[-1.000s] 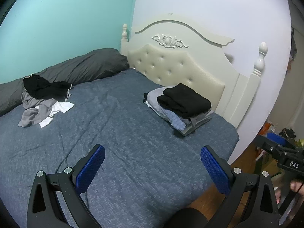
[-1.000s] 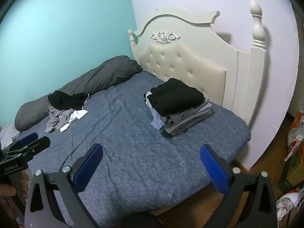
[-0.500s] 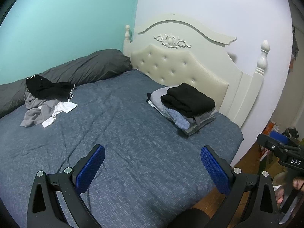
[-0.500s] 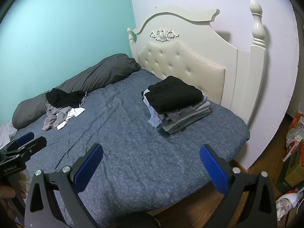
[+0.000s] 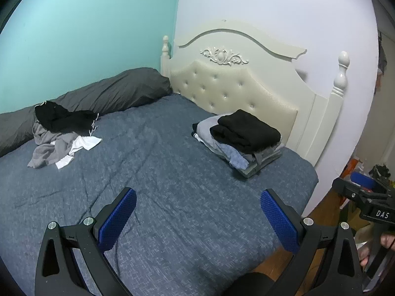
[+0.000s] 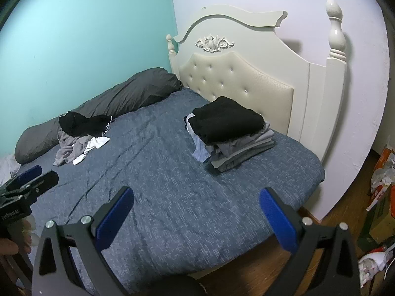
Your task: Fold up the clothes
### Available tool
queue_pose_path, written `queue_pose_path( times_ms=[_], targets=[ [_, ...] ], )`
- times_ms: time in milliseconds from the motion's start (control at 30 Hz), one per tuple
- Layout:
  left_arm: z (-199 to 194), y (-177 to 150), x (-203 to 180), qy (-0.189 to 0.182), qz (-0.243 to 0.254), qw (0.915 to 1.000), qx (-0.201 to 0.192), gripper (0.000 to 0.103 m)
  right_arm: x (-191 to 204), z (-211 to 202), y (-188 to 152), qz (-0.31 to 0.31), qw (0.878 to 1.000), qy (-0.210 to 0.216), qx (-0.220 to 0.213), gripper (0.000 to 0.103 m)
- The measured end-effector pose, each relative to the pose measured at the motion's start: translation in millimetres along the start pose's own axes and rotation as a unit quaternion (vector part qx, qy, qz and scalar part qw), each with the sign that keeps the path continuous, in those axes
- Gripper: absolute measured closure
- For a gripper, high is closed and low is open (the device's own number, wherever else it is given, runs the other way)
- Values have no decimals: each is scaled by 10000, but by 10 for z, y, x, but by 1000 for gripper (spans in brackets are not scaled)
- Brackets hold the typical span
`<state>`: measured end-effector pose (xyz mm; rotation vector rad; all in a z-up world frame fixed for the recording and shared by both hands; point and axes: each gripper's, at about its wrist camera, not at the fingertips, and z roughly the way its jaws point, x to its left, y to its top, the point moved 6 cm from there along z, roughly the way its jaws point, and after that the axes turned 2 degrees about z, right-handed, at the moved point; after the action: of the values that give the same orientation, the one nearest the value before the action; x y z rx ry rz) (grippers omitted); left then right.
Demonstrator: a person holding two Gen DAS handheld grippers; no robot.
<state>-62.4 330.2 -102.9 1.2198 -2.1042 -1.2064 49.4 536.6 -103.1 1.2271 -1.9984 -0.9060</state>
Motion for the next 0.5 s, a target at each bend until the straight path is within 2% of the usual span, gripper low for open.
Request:
queue_pose_path(
  times_ms=[500],
  targets=[
    [17, -49, 12, 134, 49, 9999, -17, 0, -11, 45, -59, 11, 10000, 3, 38, 1]
  ],
)
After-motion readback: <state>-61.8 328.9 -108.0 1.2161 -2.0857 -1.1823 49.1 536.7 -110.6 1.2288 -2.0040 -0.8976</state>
